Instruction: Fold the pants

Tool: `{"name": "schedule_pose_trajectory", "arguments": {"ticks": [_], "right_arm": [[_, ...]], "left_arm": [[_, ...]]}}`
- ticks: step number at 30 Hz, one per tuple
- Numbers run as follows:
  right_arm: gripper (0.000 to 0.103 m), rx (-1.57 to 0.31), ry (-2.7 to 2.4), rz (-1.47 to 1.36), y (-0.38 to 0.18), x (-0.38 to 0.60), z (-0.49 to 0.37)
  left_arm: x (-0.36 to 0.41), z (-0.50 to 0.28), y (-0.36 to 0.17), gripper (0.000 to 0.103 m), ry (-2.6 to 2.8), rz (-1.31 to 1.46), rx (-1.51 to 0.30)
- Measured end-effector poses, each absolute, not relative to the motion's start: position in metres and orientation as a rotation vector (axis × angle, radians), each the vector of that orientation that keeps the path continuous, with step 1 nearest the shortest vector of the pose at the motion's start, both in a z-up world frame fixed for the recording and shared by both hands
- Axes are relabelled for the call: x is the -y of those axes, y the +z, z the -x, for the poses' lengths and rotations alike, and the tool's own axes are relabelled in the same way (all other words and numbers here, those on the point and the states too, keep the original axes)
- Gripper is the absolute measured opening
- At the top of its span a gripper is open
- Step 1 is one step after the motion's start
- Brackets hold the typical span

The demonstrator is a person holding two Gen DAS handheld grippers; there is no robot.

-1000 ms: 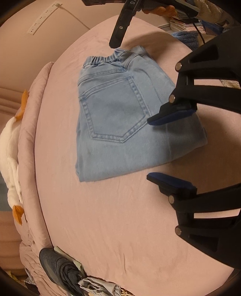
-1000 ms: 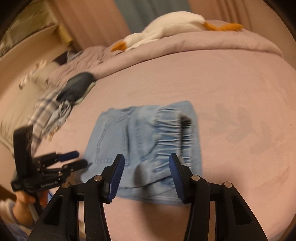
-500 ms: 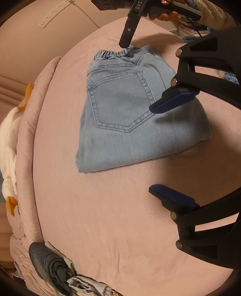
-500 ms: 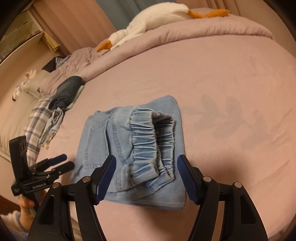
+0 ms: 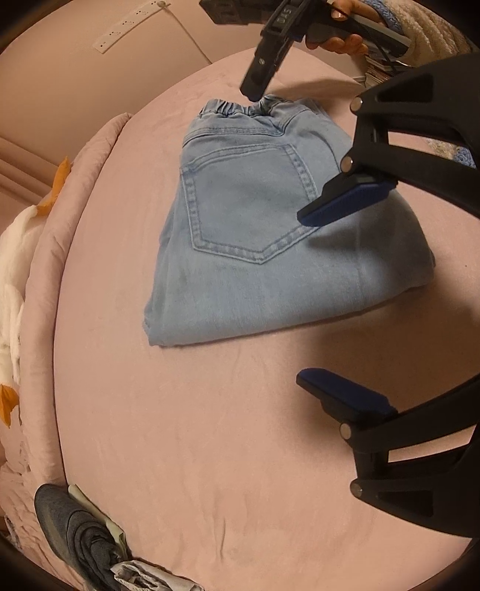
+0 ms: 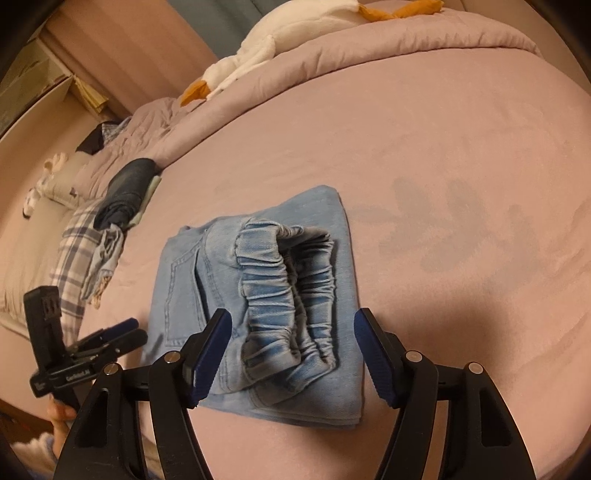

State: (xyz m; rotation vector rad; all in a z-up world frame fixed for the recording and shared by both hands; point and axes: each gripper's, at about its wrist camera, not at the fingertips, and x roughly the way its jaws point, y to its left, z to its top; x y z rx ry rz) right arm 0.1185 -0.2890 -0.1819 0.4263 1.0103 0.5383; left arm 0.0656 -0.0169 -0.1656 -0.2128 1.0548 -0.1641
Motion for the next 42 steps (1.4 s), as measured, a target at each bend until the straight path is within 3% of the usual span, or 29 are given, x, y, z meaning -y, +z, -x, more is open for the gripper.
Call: {"name": "schedule_pose_trajectory", "arguments": {"ticks": [4, 8, 19, 25, 32, 42], "right_arm": [[0.069, -0.946, 0.582, -0.4, -0.169, 0.282, -0.114], [0.069, -0.991, 0.547, -0.335, -0.177, 0.273, -0.119], [0.069, -1.087, 0.552, -0.484, -0.205, 0.293, -0.128], [0.08, -1.139, 0.605, -0.561, -0.215, 0.291, -0.136], [0.087, -1.162, 0.659, -0.444, -0.207, 0.26, -0.151], [0.087, -1.099, 0.643, -0.346, -0.204, 0.237, -0.153]], "left_arm": [[0.021, -0.072, -0.17, 0.079, -0.194, 0.253, -1.078], [0.022, -0.075, -0.174, 0.079, -0.199, 0.271, -1.097], [0.023, -0.081, -0.178, 0.079, -0.207, 0.281, -1.125], [0.025, -0.087, -0.18, 0.079, -0.214, 0.272, -1.129], [0.032, -0.093, -0.18, 0.078, -0.239, 0.265, -1.123], [0.043, -0.1, -0.179, 0.079, -0.234, 0.253, -1.112]]}}
